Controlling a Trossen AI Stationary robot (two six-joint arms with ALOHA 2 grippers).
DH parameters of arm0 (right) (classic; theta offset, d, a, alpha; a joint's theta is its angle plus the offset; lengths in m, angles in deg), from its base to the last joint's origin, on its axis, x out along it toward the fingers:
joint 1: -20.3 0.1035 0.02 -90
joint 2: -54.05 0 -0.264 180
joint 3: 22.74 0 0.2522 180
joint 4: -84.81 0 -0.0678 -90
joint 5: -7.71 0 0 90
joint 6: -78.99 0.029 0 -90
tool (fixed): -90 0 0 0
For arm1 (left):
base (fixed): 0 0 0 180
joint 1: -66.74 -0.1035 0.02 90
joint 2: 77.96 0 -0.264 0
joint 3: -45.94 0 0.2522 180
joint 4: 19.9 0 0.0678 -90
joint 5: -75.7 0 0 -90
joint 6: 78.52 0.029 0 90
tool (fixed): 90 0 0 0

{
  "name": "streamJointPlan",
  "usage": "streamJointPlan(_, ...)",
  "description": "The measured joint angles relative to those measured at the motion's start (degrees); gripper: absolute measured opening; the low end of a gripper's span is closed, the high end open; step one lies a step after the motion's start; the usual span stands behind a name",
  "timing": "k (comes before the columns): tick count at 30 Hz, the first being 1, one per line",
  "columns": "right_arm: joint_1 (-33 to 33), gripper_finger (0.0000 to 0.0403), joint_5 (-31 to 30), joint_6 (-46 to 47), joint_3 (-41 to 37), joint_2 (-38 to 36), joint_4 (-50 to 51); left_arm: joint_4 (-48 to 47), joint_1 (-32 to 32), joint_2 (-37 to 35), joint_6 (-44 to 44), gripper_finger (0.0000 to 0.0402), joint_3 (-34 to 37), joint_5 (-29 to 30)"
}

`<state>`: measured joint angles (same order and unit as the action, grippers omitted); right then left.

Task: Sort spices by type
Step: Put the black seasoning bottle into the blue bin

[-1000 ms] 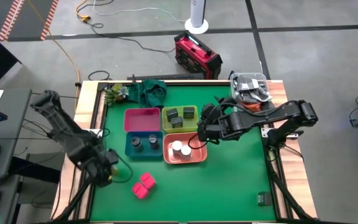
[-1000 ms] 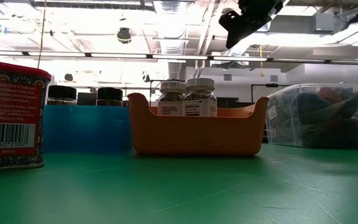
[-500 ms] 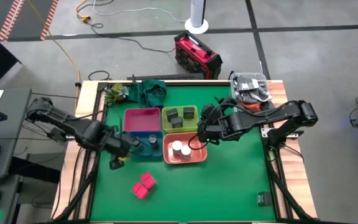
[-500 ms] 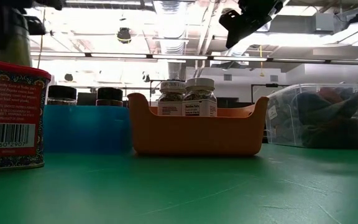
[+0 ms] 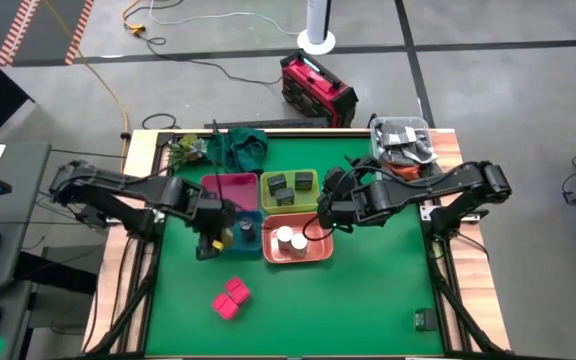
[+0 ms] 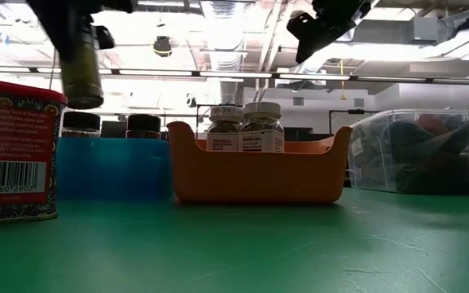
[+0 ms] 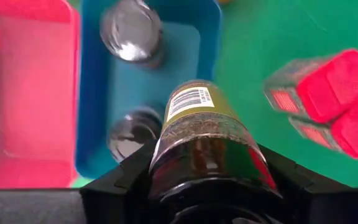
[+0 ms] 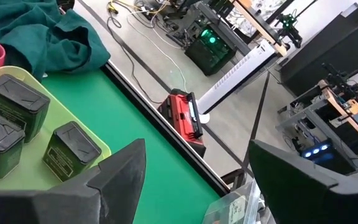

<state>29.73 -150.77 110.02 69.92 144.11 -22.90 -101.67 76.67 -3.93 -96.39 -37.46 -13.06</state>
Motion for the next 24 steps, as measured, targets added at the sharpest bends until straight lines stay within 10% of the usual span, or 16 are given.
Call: streamJointPlan(24, 1.8, 0.0317, 1.8, 0.0, -1.4, 0.0, -0.3, 0.2, -13.6, 5.4, 15.6, 0.0199, -0.6, -3.9)
